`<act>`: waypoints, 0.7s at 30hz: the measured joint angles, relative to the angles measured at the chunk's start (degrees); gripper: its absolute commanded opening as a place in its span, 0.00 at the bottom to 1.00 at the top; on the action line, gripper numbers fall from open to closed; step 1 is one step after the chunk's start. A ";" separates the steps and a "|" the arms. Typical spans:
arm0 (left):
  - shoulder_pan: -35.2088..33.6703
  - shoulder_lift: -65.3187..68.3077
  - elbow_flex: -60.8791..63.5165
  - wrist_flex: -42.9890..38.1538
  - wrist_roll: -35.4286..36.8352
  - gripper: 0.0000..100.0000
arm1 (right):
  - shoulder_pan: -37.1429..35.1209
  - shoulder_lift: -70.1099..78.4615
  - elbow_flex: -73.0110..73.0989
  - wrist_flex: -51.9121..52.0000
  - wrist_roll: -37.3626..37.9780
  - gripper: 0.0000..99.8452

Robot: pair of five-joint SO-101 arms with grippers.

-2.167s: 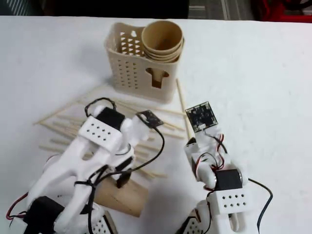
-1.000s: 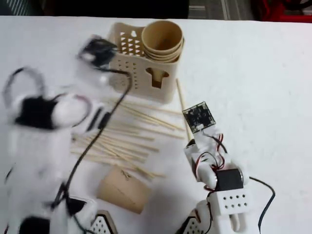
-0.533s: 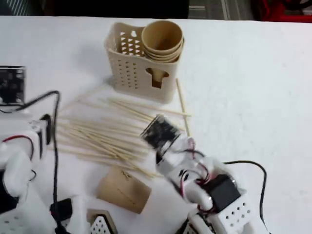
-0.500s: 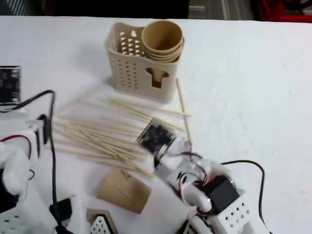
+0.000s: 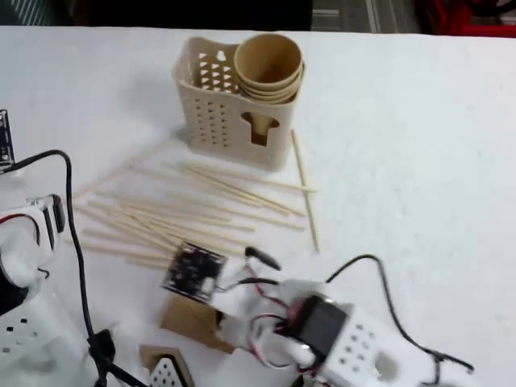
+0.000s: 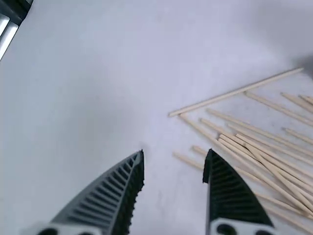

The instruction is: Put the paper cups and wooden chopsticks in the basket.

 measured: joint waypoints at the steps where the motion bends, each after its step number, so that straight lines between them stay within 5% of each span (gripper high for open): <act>1: 0.00 0.00 0.18 0.00 0.00 0.21 | -1.49 2.73 -1.32 0.00 -1.93 0.35; 8: -0.09 0.00 0.26 0.00 0.00 0.21 | -8.70 18.73 -4.92 -0.97 -6.42 0.35; 21: -0.09 0.00 0.26 0.00 0.00 0.21 | -9.41 34.81 -4.92 -7.21 -6.42 0.43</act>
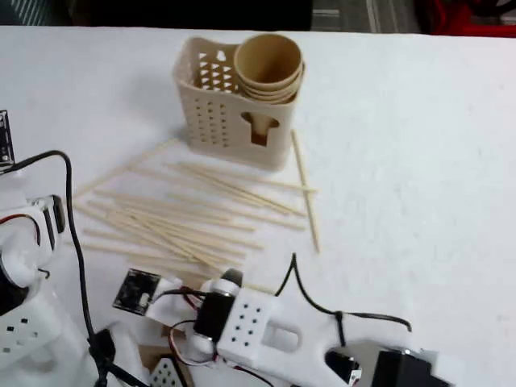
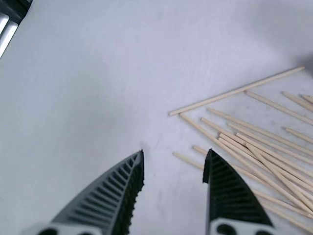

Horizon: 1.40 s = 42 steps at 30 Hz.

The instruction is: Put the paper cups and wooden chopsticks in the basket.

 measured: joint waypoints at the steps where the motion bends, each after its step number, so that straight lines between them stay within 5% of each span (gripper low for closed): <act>1: 0.00 0.00 0.00 0.00 0.00 0.21 | -0.09 1.14 0.00 -0.44 0.00 0.43; 13: 0.00 0.00 0.00 0.00 0.00 0.21 | 0.09 9.32 -0.09 -2.99 0.35 0.28; 19: 0.00 0.00 0.00 0.00 0.00 0.21 | 0.18 7.12 -1.85 0.53 8.35 0.17; 28: 0.00 0.00 0.00 0.00 0.00 0.21 | 0.70 -4.66 -2.81 6.33 11.16 0.16; 42: 0.00 0.00 0.35 -0.09 0.00 0.21 | 28.66 -28.04 -4.22 1.41 21.01 0.16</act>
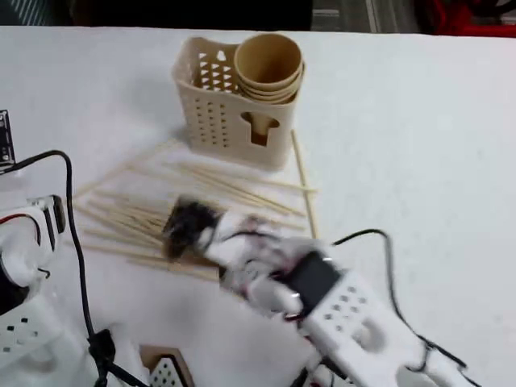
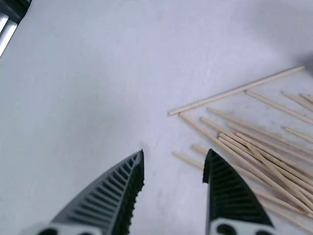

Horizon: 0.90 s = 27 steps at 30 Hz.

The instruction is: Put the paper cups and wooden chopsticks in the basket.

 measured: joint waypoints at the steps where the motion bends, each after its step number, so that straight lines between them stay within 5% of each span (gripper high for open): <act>1: 0.00 -0.09 0.79 -0.35 0.00 0.21 | 2.29 -1.49 -0.62 -1.85 0.26 0.16; 11: 0.00 0.00 8.09 -5.01 0.00 0.21 | 13.10 -1.93 -6.86 -23.65 -4.22 0.16; 17: 0.00 0.00 8.53 -5.19 0.35 0.21 | 18.29 10.73 -16.70 -33.93 -12.48 0.16; 27: 0.00 0.00 9.14 -7.21 9.85 0.21 | 23.47 36.22 -34.20 -40.88 -13.54 0.16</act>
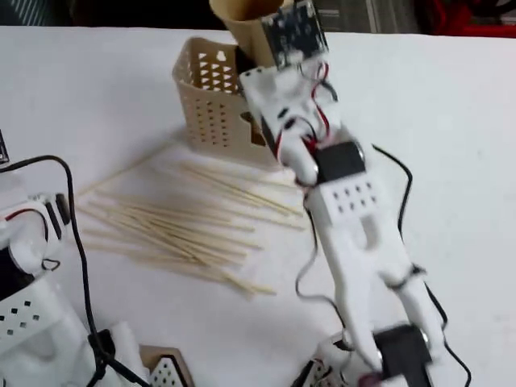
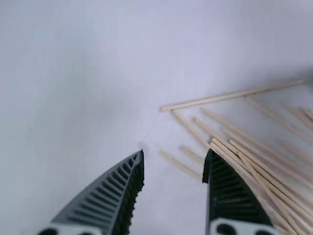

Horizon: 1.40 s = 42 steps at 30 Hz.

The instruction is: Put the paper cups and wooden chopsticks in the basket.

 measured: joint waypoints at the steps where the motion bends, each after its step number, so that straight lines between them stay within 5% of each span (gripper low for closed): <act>1: 0.00 0.00 0.00 0.00 0.88 0.21 | 0.00 1.85 -0.88 0.00 0.00 0.16; 5: 0.00 0.00 0.00 -0.09 2.99 0.21 | -0.35 8.09 -3.60 0.00 -0.18 0.18; 11: 0.00 0.00 2.11 -0.97 3.25 0.21 | 1.93 9.49 -4.31 0.88 -8.97 0.37; 27: 3.96 0.00 9.85 -4.75 3.25 0.21 | 2.11 3.87 -12.66 16.88 -11.78 0.37; 42: 3.96 0.00 9.85 -4.75 3.25 0.20 | 0.26 0.97 -10.02 17.58 -11.78 0.32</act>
